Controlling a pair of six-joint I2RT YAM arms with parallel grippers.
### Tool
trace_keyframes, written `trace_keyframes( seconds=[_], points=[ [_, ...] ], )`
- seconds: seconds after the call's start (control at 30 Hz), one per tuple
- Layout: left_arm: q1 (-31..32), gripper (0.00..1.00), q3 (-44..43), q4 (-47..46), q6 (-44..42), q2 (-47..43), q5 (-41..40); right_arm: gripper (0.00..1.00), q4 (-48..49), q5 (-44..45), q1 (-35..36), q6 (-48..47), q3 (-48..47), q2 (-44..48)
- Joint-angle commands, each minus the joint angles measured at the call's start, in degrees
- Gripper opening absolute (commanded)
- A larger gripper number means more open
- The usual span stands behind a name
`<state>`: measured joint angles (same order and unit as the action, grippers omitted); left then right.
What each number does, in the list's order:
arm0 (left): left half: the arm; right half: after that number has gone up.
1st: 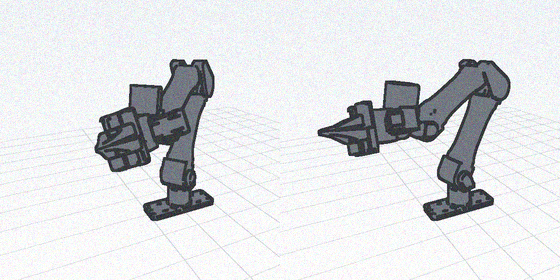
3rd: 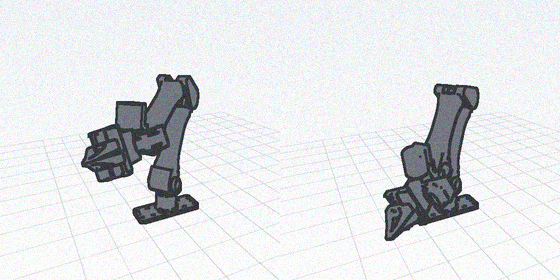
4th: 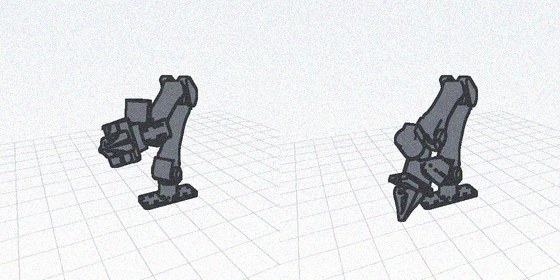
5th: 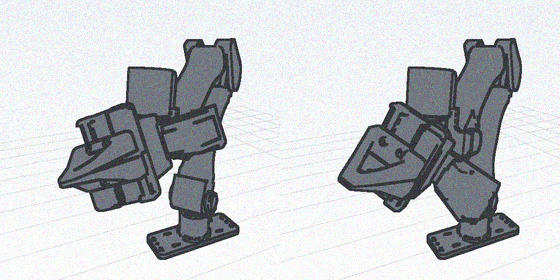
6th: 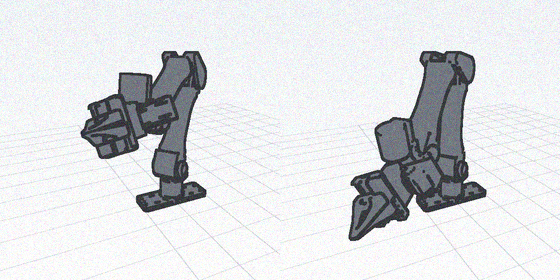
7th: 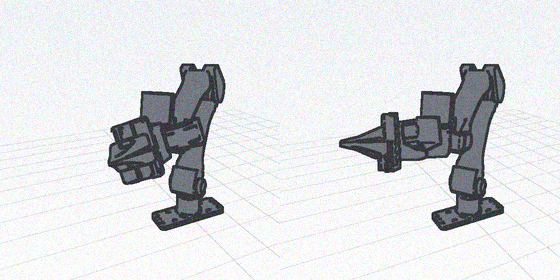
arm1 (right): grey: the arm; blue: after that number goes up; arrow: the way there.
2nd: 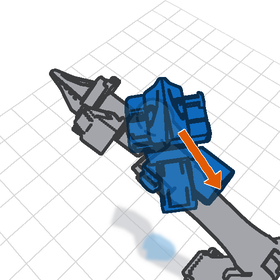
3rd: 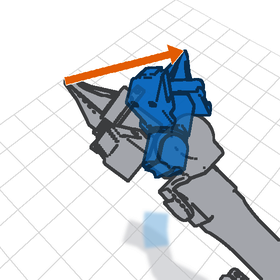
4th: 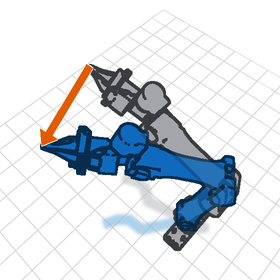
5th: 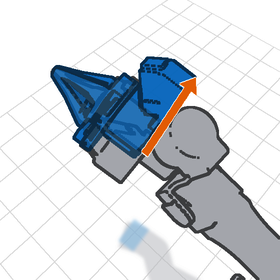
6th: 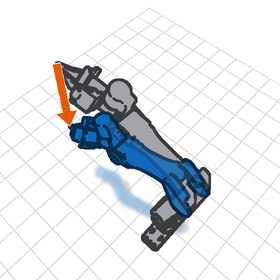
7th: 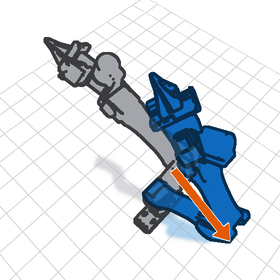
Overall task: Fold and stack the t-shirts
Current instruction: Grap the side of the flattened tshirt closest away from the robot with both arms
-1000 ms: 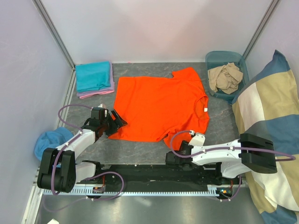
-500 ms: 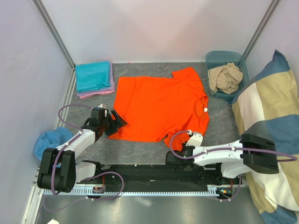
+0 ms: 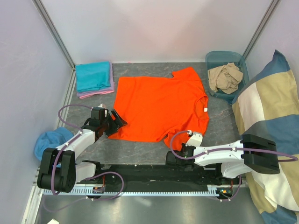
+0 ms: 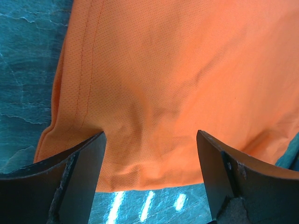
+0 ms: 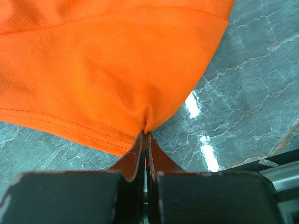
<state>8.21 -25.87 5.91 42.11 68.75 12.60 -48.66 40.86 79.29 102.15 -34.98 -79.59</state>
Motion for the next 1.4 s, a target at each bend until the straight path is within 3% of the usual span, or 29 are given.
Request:
trace_keyframes(
  seconds=[0.0, 0.13, 0.2, 0.27, 0.4, 0.93, 1.1, 1.37],
  points=[
    [-0.03, 0.86, -1.11, 2.78, -1.33, 0.07, -1.52, 0.0, 6.23, -6.16, -0.19, -1.33, 0.8, -2.24],
    [-0.03, 0.86, -2.08, 4.02, -1.76, -1.51, -2.75, 0.0, 3.93, -5.18, -0.45, -3.09, -2.01, -2.32],
    [-0.12, 0.86, -2.34, 4.11, -1.77, -1.69, -3.11, 0.3, 3.84, -5.79, -0.54, -3.45, -2.46, -2.67],
    [-0.03, 0.86, -2.52, 4.37, -1.85, -1.34, -2.85, 0.51, 3.84, -6.32, -0.45, -3.71, -2.72, -2.85],
    [-0.03, 0.86, -2.26, 4.2, -1.85, -0.37, -1.97, 0.61, 3.84, -7.37, 0.17, -2.66, -2.9, -3.11],
    [0.05, 0.86, -1.64, 3.32, -1.94, -0.29, -0.91, 0.6, 15.79, -11.15, 0.52, 0.33, 3.95, -2.85],
    [-0.03, 0.86, -1.73, 3.4, -1.94, -0.46, -1.09, 0.54, 17.72, -11.85, 0.17, -0.46, 4.83, -3.55],
    [0.05, 0.86, -1.47, 3.58, -2.03, -0.64, -1.44, 0.35, 22.12, -13.97, -0.62, -0.11, 8.09, -3.46]
  ],
)
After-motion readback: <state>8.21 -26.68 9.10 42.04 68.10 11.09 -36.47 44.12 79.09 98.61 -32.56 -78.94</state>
